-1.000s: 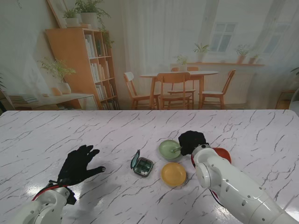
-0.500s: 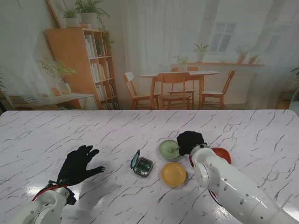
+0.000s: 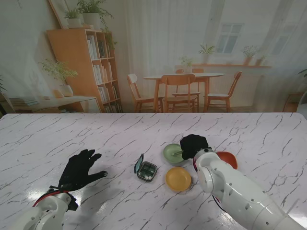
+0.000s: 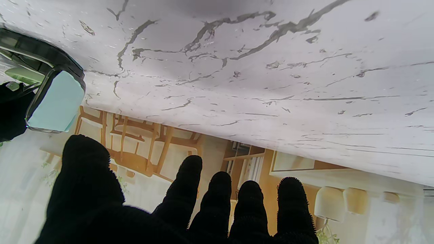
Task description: Refill the pill box with tweezers
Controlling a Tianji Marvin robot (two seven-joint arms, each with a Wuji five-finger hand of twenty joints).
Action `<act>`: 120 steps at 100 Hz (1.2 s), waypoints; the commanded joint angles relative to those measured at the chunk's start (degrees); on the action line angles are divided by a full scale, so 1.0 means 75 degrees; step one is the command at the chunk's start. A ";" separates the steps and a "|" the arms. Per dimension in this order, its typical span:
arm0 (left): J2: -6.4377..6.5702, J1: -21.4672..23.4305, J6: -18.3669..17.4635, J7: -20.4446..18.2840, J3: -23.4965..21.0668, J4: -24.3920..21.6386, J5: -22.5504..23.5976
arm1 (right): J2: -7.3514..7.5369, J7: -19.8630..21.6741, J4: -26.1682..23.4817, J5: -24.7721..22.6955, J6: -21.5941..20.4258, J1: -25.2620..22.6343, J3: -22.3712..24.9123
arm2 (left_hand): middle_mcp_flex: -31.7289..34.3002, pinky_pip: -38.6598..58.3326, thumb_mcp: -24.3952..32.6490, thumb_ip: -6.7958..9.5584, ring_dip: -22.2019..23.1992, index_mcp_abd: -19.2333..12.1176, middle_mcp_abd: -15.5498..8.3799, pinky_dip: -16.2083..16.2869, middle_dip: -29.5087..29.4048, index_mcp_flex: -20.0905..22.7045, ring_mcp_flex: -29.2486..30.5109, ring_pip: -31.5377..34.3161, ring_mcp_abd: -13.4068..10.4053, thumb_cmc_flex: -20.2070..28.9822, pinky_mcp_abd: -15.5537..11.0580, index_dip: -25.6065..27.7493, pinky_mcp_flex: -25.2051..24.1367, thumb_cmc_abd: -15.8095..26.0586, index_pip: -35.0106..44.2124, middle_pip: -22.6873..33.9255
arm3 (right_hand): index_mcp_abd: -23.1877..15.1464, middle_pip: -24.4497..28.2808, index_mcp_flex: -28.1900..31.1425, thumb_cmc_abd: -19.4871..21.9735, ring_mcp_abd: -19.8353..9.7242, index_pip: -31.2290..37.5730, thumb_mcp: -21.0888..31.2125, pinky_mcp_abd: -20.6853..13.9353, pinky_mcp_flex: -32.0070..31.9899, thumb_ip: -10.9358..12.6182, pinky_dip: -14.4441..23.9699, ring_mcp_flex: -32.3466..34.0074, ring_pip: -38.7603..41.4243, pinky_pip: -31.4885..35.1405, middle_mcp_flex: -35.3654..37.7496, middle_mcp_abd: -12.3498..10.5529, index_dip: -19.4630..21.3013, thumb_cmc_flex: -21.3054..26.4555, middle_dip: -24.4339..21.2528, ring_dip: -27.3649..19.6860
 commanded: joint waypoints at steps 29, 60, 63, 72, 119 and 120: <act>-0.0049 0.0049 -0.0179 -0.0056 0.0017 0.0040 -0.0033 | -0.0136 -0.0196 -0.0026 0.0177 -0.0150 -0.0137 0.0076 | -0.0015 0.0209 -0.0152 0.0096 -0.0076 0.0214 0.0006 0.0114 -0.0006 0.0045 -0.0173 0.0084 -0.0153 -0.0039 -0.0302 -0.0114 -0.0041 0.0272 0.0034 0.0070 | -0.0462 0.0347 0.0796 0.0027 -0.0569 0.0777 0.0808 -0.4550 0.0110 -0.0074 0.0156 0.0163 0.0476 0.1183 0.0320 0.0430 0.0392 0.0183 0.0225 0.0161; -0.0038 0.0055 -0.0189 -0.0076 0.0016 0.0015 0.0027 | -0.0006 -0.0100 -0.0744 -0.0308 -0.0334 -0.0620 0.0555 | -0.0016 0.0193 -0.0156 0.0095 -0.0086 0.0182 -0.0019 0.0106 -0.0005 0.0046 -0.0173 0.0082 -0.0164 -0.0047 -0.0289 -0.0121 -0.0051 0.0243 0.0038 0.0065 | -0.0416 0.0350 0.0822 0.0005 -0.0574 0.0766 0.0823 -0.4558 0.0135 -0.0067 0.0161 0.0191 0.0502 0.1217 0.0346 0.0466 0.0401 0.0197 0.0243 0.0180; -0.0037 0.0052 -0.0194 -0.0070 0.0019 0.0011 0.0038 | 0.0004 -0.0079 -0.0830 -0.0341 -0.0361 -0.0675 0.0601 | -0.0012 0.0192 -0.0156 0.0095 -0.0086 0.0184 -0.0024 0.0106 -0.0004 0.0043 -0.0173 0.0081 -0.0167 -0.0045 -0.0291 -0.0122 -0.0051 0.0236 0.0038 0.0066 | -0.0411 0.0349 0.0821 0.0009 -0.0577 0.0764 0.0815 -0.4559 0.0137 -0.0069 0.0160 0.0193 0.0501 0.1218 0.0347 0.0466 0.0400 0.0199 0.0243 0.0180; -0.0032 0.0053 -0.0212 -0.0059 0.0022 -0.0005 0.0087 | 0.0043 0.0021 -0.1061 -0.0471 -0.0433 -0.0795 0.0676 | -0.0009 0.0189 -0.0154 0.0095 -0.0088 0.0177 -0.0029 0.0104 -0.0003 0.0043 -0.0168 0.0078 -0.0170 -0.0045 -0.0285 -0.0121 -0.0048 0.0229 0.0040 0.0065 | -0.0404 0.0330 0.0799 0.0080 -0.0579 0.0743 0.0752 -0.4562 0.0144 -0.0074 0.0156 0.0195 0.0495 0.1222 0.0321 0.0474 0.0390 0.0219 0.0236 0.0180; -0.0020 0.0080 -0.0271 -0.0001 0.0007 -0.0047 0.0230 | 0.0066 0.0134 -0.1499 -0.0460 -0.0817 -0.0991 0.0337 | 0.0007 0.0182 -0.0151 0.0096 -0.0088 0.0170 -0.0033 0.0100 0.0003 0.0048 -0.0157 0.0068 -0.0158 -0.0053 -0.0286 -0.0116 -0.0040 0.0207 0.0048 0.0058 | -0.0502 0.0113 0.0547 0.0614 -0.0669 0.0491 0.0041 -0.4608 0.0108 0.0091 0.0101 0.0090 0.0241 0.1118 0.0147 0.0449 0.0238 0.0415 0.0044 0.0074; -0.0020 0.0081 -0.0272 0.0000 0.0007 -0.0047 0.0230 | 0.0066 0.0140 -0.1501 -0.0453 -0.0820 -0.0989 0.0325 | 0.0002 0.0181 -0.0152 0.0095 -0.0089 0.0167 -0.0029 0.0100 0.0003 0.0044 -0.0159 0.0067 -0.0162 -0.0057 -0.0286 -0.0116 -0.0040 0.0213 0.0046 0.0056 | -0.0506 0.0108 0.0540 0.0621 -0.0670 0.0486 0.0030 -0.4609 0.0105 0.0094 0.0099 0.0087 0.0237 0.1112 0.0142 0.0446 0.0234 0.0419 0.0039 0.0072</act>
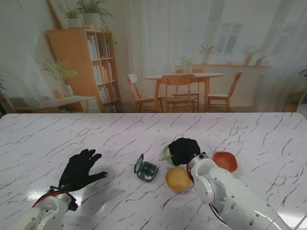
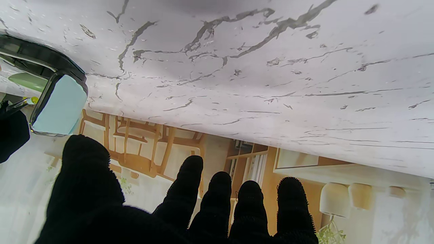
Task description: Refill the pill box with tweezers
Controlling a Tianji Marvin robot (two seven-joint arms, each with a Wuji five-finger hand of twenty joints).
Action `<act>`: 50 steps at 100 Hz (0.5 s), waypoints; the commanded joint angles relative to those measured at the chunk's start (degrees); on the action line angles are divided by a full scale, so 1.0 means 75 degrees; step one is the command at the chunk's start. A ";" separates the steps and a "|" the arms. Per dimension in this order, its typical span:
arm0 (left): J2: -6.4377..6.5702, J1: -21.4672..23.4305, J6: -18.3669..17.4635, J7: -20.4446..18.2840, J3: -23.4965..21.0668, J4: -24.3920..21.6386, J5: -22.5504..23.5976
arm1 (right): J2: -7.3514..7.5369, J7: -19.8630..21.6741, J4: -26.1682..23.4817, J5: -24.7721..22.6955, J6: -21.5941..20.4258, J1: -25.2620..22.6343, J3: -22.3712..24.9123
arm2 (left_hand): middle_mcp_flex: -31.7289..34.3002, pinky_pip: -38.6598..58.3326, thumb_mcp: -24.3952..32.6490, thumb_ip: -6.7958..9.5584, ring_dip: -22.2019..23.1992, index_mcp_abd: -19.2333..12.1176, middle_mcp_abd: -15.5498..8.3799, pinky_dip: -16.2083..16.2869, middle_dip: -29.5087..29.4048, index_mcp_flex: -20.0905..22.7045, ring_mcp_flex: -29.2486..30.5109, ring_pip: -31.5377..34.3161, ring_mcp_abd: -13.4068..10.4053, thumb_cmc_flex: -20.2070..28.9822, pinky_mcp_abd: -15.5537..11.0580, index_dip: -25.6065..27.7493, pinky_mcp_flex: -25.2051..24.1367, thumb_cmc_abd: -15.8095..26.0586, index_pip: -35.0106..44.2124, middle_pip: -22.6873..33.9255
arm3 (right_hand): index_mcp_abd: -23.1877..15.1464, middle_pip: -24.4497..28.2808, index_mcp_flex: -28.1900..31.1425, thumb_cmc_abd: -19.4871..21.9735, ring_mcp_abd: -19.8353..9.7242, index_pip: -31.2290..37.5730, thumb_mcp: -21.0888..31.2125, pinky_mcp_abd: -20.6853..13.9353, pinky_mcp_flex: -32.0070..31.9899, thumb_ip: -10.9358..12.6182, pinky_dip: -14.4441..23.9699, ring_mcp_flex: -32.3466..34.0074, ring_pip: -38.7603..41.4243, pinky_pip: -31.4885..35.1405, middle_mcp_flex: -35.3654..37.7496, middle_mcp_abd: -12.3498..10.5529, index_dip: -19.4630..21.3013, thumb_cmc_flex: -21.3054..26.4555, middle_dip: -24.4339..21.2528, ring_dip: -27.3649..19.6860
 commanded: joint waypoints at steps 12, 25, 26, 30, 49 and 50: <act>-0.0026 0.0066 -0.0211 -0.0045 0.0009 -0.0024 0.0002 | -0.0079 0.0030 -0.0017 0.0176 -0.0116 -0.0028 -0.0285 | -0.0001 0.0181 -0.0147 0.0096 -0.0087 0.0095 -0.0033 0.0099 0.0003 0.0047 -0.0153 0.0067 -0.0158 -0.0052 -0.0271 -0.0116 -0.0039 0.0217 0.0047 0.0055 | -0.0538 -0.0026 0.0456 0.0600 -0.0675 0.0434 -0.0008 -0.4623 0.0075 0.0129 0.0014 0.0030 0.0067 0.0971 0.0066 0.0441 0.0147 0.0472 -0.0088 0.0013; -0.0028 0.0078 -0.0208 -0.0022 0.0004 -0.0021 0.0004 | -0.0104 0.0018 0.0059 0.0301 -0.0141 0.0041 -0.0465 | 0.0004 0.0185 -0.0150 0.0095 -0.0086 0.0089 -0.0034 0.0102 0.0005 0.0044 -0.0150 0.0069 -0.0168 -0.0059 -0.0270 -0.0116 -0.0036 0.0223 0.0045 0.0057 | -0.0569 -0.0068 0.0409 0.0681 -0.0679 0.0396 -0.0126 -0.4627 0.0059 0.0139 0.0007 -0.0011 0.0016 0.0941 0.0022 0.0437 0.0115 0.0503 -0.0125 -0.0010; -0.0029 0.0080 -0.0208 -0.0019 0.0003 -0.0021 0.0004 | -0.0105 0.0018 0.0064 0.0307 -0.0141 0.0047 -0.0478 | 0.0005 0.0185 -0.0150 0.0095 -0.0085 0.0090 -0.0034 0.0102 0.0005 0.0046 -0.0145 0.0071 -0.0160 -0.0057 -0.0270 -0.0116 -0.0036 0.0221 0.0046 0.0058 | -0.0569 -0.0068 0.0407 0.0689 -0.0677 0.0394 -0.0143 -0.4627 0.0046 0.0139 0.0004 -0.0013 0.0011 0.0930 0.0020 0.0437 0.0114 0.0503 -0.0126 -0.0013; -0.0031 0.0085 -0.0210 -0.0008 0.0001 -0.0016 -0.0003 | -0.0107 0.0029 0.0082 0.0328 -0.0147 0.0071 -0.0522 | 0.0003 0.0185 -0.0146 0.0096 -0.0085 0.0102 -0.0033 0.0102 0.0005 0.0051 -0.0147 0.0071 -0.0171 -0.0052 -0.0272 -0.0115 -0.0035 0.0224 0.0048 0.0057 | -0.0570 -0.0076 0.0392 0.0710 -0.0674 0.0385 -0.0166 -0.4625 0.0040 0.0143 0.0001 -0.0017 0.0005 0.0918 0.0007 0.0436 0.0106 0.0511 -0.0133 -0.0017; -0.0039 0.0114 -0.0213 0.0029 -0.0014 0.0003 -0.0034 | -0.0119 0.0099 0.0151 0.0420 -0.0105 0.0151 -0.0664 | 0.0010 0.0187 -0.0146 0.0096 -0.0084 0.0083 -0.0031 0.0103 0.0005 0.0054 -0.0142 0.0074 -0.0164 -0.0052 -0.0280 -0.0116 -0.0029 0.0243 0.0048 0.0060 | -0.0554 -0.0114 0.0283 0.0910 -0.0673 0.0334 -0.0381 -0.4601 -0.0027 0.0169 -0.0011 -0.0108 -0.0069 0.0840 -0.0096 0.0442 0.0079 0.0589 -0.0168 -0.0046; -0.0040 0.0115 -0.0213 0.0031 -0.0014 0.0005 -0.0036 | -0.0123 0.0091 0.0160 0.0427 -0.0097 0.0156 -0.0671 | 0.0012 0.0187 -0.0146 0.0096 -0.0084 0.0086 -0.0037 0.0103 0.0006 0.0051 -0.0146 0.0072 -0.0168 -0.0054 -0.0281 -0.0116 -0.0030 0.0249 0.0047 0.0061 | -0.0552 -0.0117 0.0276 0.0918 -0.0671 0.0331 -0.0392 -0.4600 -0.0031 0.0170 -0.0011 -0.0115 -0.0071 0.0838 -0.0102 0.0446 0.0078 0.0597 -0.0170 -0.0047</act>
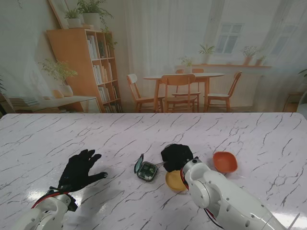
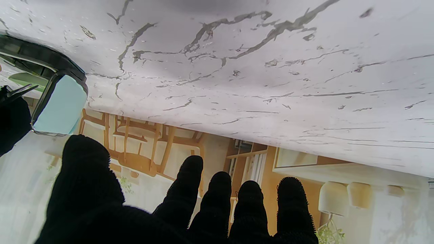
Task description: Refill the pill box with tweezers
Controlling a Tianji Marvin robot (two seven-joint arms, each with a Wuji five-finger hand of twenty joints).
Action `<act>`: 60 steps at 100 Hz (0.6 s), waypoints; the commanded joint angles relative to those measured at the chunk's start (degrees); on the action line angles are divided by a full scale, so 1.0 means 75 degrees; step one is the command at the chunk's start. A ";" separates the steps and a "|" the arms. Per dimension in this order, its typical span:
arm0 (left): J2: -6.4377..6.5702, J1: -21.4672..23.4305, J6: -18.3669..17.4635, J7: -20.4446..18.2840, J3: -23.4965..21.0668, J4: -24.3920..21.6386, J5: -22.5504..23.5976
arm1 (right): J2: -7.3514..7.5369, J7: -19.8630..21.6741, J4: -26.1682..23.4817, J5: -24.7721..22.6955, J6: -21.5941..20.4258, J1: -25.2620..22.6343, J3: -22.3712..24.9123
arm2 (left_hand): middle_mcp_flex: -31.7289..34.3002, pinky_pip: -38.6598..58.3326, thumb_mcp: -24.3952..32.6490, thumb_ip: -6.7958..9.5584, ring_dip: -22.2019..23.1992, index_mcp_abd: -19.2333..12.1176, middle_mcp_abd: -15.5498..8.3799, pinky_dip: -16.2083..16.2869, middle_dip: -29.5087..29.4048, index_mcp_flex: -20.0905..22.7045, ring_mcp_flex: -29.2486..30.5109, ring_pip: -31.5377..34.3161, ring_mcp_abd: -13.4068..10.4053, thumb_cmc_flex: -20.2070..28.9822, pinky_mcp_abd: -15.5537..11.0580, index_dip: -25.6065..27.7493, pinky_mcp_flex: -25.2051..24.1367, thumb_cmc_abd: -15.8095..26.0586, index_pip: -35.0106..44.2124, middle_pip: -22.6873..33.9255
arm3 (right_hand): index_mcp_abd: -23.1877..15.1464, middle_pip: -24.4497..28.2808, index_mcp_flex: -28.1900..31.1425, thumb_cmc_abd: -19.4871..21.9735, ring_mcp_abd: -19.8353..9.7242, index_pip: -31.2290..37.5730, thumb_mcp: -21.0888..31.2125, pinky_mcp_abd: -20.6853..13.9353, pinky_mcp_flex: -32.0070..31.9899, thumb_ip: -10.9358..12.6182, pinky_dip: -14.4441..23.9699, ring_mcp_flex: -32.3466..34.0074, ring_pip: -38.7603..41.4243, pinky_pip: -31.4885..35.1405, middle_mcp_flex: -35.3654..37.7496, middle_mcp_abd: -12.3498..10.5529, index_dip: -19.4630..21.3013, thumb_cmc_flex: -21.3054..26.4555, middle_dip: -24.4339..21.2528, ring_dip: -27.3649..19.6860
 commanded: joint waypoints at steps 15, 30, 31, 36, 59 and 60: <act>-0.0043 0.0075 -0.0205 -0.0035 -0.0001 0.0039 -0.0076 | -0.0111 -0.0069 0.0082 0.0126 0.0033 -0.0004 -0.0078 | 0.0011 0.0189 -0.0148 0.0096 -0.0082 0.0095 -0.0027 0.0104 0.0006 0.0061 -0.0140 0.0078 -0.0164 -0.0044 -0.0281 -0.0116 -0.0035 0.0240 0.0050 0.0064 | -0.0539 -0.0011 0.0274 0.0550 -0.0684 0.0428 0.0049 -0.4588 -0.0027 0.0189 -0.0008 -0.0110 -0.0047 0.0817 -0.0096 0.0445 0.0083 0.0611 -0.0062 -0.0035; -0.0047 0.0074 -0.0201 -0.0034 0.0005 0.0066 -0.0113 | -0.0111 -0.0208 -0.0091 0.0056 -0.0021 -0.0191 0.0139 | 0.0006 0.0193 -0.0151 0.0095 -0.0082 0.0098 -0.0025 0.0107 0.0004 0.0058 -0.0145 0.0081 -0.0162 -0.0049 -0.0277 -0.0118 -0.0037 0.0245 0.0047 0.0065 | -0.0526 -0.0001 0.0300 0.0500 -0.0664 0.0433 0.0044 -0.4575 -0.0030 0.0205 0.0000 -0.0070 -0.0023 0.0819 -0.0056 0.0469 0.0075 0.0623 -0.0080 -0.0036; -0.0047 0.0074 -0.0201 -0.0035 0.0007 0.0067 -0.0117 | -0.0108 -0.0205 -0.0111 0.0046 -0.0024 -0.0206 0.0158 | 0.0009 0.0194 -0.0151 0.0095 -0.0082 0.0101 -0.0026 0.0107 0.0005 0.0060 -0.0147 0.0081 -0.0155 -0.0048 -0.0279 -0.0118 -0.0036 0.0244 0.0048 0.0067 | -0.0523 0.0000 0.0303 0.0493 -0.0662 0.0434 0.0050 -0.4573 -0.0029 0.0207 0.0001 -0.0070 -0.0022 0.0821 -0.0055 0.0476 0.0075 0.0627 -0.0080 -0.0036; -0.0046 0.0067 -0.0198 -0.0037 0.0014 0.0072 -0.0117 | -0.0081 -0.0146 -0.0235 -0.0020 -0.0033 -0.0292 0.0273 | 0.0006 0.0191 -0.0153 0.0095 -0.0082 0.0097 -0.0023 0.0106 0.0003 0.0058 -0.0151 0.0081 -0.0155 -0.0054 -0.0284 -0.0119 -0.0043 0.0249 0.0047 0.0065 | -0.0518 0.0005 0.0309 0.0481 -0.0649 0.0437 0.0067 -0.4563 -0.0025 0.0206 0.0006 -0.0070 -0.0015 0.0826 -0.0049 0.0484 0.0067 0.0625 -0.0085 -0.0037; -0.0036 0.0015 -0.0208 -0.0038 0.0059 0.0053 -0.0055 | 0.0037 -0.0003 -0.0866 -0.0464 -0.0037 -0.0996 0.1163 | 0.0002 0.0190 -0.0153 0.0095 -0.0084 0.0099 -0.0024 0.0106 0.0002 0.0052 -0.0152 0.0081 -0.0160 -0.0045 -0.0273 -0.0120 -0.0046 0.0235 0.0046 0.0064 | -0.0511 0.0010 0.0318 0.0448 -0.0652 0.0457 0.0123 -0.4561 -0.0016 0.0192 0.0011 -0.0066 -0.0012 0.0823 -0.0042 0.0466 0.0061 0.0622 -0.0092 -0.0045; -0.0035 0.0013 -0.0208 -0.0041 0.0060 0.0049 -0.0050 | 0.0042 0.0001 -0.0896 -0.0490 -0.0037 -0.1036 0.1215 | -0.0002 0.0190 -0.0154 0.0095 -0.0085 0.0099 -0.0024 0.0106 0.0001 0.0049 -0.0156 0.0079 -0.0159 -0.0048 -0.0274 -0.0120 -0.0046 0.0235 0.0044 0.0063 | -0.0512 0.0008 0.0316 0.0447 -0.0650 0.0457 0.0124 -0.4561 -0.0016 0.0190 0.0011 -0.0076 -0.0017 0.0823 -0.0047 0.0464 0.0061 0.0626 -0.0093 -0.0046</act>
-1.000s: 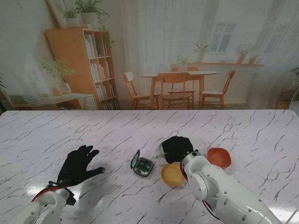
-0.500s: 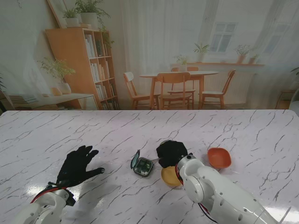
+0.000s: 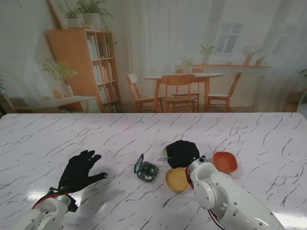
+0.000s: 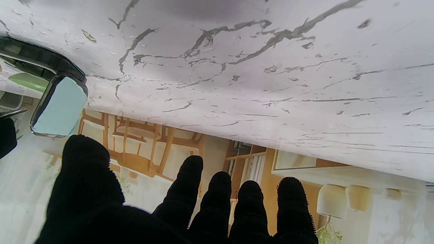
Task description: Refill the pill box with tweezers
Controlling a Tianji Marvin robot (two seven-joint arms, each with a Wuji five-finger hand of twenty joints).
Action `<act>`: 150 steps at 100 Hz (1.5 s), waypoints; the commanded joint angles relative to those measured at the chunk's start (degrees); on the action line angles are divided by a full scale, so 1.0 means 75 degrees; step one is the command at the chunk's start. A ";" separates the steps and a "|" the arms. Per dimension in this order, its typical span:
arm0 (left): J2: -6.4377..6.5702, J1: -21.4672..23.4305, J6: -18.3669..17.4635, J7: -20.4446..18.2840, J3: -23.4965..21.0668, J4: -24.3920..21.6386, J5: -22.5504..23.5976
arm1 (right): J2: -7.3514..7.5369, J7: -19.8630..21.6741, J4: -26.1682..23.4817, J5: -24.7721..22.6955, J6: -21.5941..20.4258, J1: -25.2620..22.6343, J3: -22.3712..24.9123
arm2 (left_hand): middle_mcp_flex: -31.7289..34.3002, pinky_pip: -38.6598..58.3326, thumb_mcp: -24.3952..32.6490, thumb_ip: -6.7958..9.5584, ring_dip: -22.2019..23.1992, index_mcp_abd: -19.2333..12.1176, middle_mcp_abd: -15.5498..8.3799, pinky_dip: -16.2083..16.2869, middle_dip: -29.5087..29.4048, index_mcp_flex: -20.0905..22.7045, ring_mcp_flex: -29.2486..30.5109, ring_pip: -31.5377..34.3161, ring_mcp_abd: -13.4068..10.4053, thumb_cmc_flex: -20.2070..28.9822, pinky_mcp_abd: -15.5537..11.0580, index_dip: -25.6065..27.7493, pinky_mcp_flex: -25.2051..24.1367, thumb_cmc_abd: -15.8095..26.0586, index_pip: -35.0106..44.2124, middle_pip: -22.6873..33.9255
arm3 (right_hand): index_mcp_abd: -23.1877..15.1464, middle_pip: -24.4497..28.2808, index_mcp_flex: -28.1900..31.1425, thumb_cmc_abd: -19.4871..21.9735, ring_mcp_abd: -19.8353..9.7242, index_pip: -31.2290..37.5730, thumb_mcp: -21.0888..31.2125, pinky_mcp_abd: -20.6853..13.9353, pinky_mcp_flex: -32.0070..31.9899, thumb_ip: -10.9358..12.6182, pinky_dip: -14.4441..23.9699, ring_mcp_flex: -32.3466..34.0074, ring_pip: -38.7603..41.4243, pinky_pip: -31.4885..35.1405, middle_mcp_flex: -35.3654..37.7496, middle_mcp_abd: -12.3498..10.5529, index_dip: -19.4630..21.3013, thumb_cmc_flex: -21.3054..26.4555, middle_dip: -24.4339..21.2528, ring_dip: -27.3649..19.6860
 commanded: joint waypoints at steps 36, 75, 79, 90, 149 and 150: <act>-0.0001 -0.0141 -0.0188 -0.0102 0.0231 -0.0097 0.0196 | 0.0254 0.0483 -0.1220 -0.0877 -0.0171 -0.1882 0.2319 | 0.0001 0.0190 -0.0153 0.0094 -0.0084 0.0084 -0.0046 0.0106 0.0005 0.0041 -0.0146 0.0076 -0.0167 -0.0051 -0.0276 -0.0116 -0.0042 0.0218 0.0047 0.0062 | -0.0606 -0.0097 0.0245 0.0448 -0.0505 0.0411 0.0203 -0.4289 -0.0318 0.0194 -0.0003 -0.0313 -0.0156 0.0602 -0.0160 0.0309 0.0049 0.0557 -0.0060 -0.0086; 0.0025 -0.0168 -0.0162 -0.0116 0.0333 -0.0216 0.0391 | 0.0278 0.0762 -0.1435 -0.1207 -0.0143 -0.2853 0.3753 | 0.0007 0.0192 -0.0157 0.0093 -0.0081 0.0059 -0.0055 0.0107 0.0016 0.0020 -0.0125 0.0078 -0.0176 -0.0062 -0.0265 -0.0109 -0.0032 0.0144 0.0048 0.0073 | -0.0631 -0.0309 0.0121 0.0621 -0.0424 0.0287 -0.0081 -0.4108 -0.0476 0.0174 0.0006 -0.0468 -0.0394 0.0400 -0.0289 0.0323 -0.0095 0.0685 -0.0090 -0.0108; 0.0026 -0.0166 -0.0159 -0.0126 0.0330 -0.0223 0.0395 | 0.0282 0.0799 -0.1416 -0.1226 -0.0132 -0.2885 0.3829 | 0.0007 0.0192 -0.0155 0.0093 -0.0082 0.0062 -0.0066 0.0107 0.0017 0.0018 -0.0128 0.0075 -0.0181 -0.0054 -0.0265 -0.0108 -0.0032 0.0119 0.0048 0.0075 | -0.0630 -0.0318 0.0109 0.0632 -0.0420 0.0280 -0.0102 -0.4100 -0.0484 0.0170 0.0007 -0.0468 -0.0401 0.0390 -0.0298 0.0319 -0.0103 0.0683 -0.0091 -0.0107; 0.0029 -0.0149 -0.0138 -0.0156 0.0319 -0.0252 0.0410 | 0.0277 0.0792 -0.1331 -0.1225 -0.0067 -0.2922 0.3969 | -0.0001 0.0193 -0.0153 0.0093 -0.0082 0.0058 -0.0060 0.0107 0.0019 0.0016 -0.0129 0.0075 -0.0178 -0.0057 -0.0277 -0.0106 -0.0028 0.0090 0.0050 0.0077 | -0.0639 -0.0325 0.0107 0.0650 -0.0419 0.0283 -0.0124 -0.4084 -0.0498 0.0180 0.0010 -0.0479 -0.0423 0.0368 -0.0305 0.0319 -0.0113 0.0704 -0.0085 -0.0106; 0.0030 -0.0088 -0.0112 -0.0197 0.0298 -0.0313 0.0412 | 0.0330 0.1192 -0.0583 -0.1154 0.0405 -0.2539 0.4087 | -0.0009 0.0195 -0.0147 0.0089 -0.0078 0.0059 -0.0050 0.0109 0.0023 0.0000 -0.0129 0.0093 -0.0167 -0.0042 -0.0277 -0.0102 -0.0014 0.0064 0.0048 0.0087 | -0.0516 -0.0698 -0.0449 0.1023 -0.0173 -0.0101 -0.0503 -0.3619 -0.1116 0.0395 -0.0013 -0.1096 -0.0987 -0.0189 -0.0900 0.0450 -0.0414 0.0563 -0.0114 -0.0195; 0.0030 -0.0087 -0.0110 -0.0197 0.0297 -0.0314 0.0416 | 0.0330 0.1189 -0.0562 -0.1144 0.0409 -0.2523 0.4074 | -0.0012 0.0196 -0.0148 0.0089 -0.0077 0.0057 -0.0055 0.0110 0.0023 -0.0002 -0.0127 0.0094 -0.0171 -0.0044 -0.0276 -0.0102 -0.0014 0.0062 0.0047 0.0086 | -0.0491 -0.0710 -0.0475 0.1027 -0.0164 -0.0117 -0.0525 -0.3602 -0.1140 0.0394 -0.0014 -0.1121 -0.1011 -0.0211 -0.0923 0.0463 -0.0433 0.0534 -0.0115 -0.0200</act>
